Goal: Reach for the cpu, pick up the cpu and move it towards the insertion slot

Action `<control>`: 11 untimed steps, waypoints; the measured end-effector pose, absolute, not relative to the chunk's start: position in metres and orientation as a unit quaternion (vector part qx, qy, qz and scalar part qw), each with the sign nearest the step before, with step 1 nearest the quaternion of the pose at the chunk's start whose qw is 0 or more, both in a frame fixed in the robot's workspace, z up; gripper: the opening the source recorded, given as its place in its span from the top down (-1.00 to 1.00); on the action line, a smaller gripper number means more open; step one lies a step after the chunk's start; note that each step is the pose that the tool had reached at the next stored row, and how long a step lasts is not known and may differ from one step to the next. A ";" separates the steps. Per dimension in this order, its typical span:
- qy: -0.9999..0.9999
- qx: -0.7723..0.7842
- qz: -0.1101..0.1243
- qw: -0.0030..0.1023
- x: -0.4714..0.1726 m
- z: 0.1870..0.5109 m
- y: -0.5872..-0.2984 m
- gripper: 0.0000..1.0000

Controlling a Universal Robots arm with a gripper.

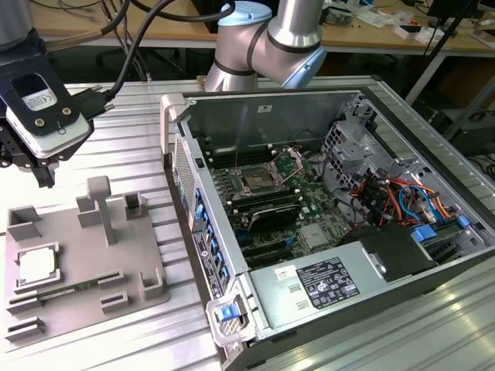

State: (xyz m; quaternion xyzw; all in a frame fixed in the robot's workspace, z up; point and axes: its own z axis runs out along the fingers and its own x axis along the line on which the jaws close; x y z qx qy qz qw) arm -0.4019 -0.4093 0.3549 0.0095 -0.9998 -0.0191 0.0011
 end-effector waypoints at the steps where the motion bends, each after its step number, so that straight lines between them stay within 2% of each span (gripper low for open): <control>1: -1.000 0.010 -0.019 0.001 -0.403 0.355 -0.409 0.79; 11: -1.000 0.010 -0.019 0.001 -0.406 0.355 -0.409 0.79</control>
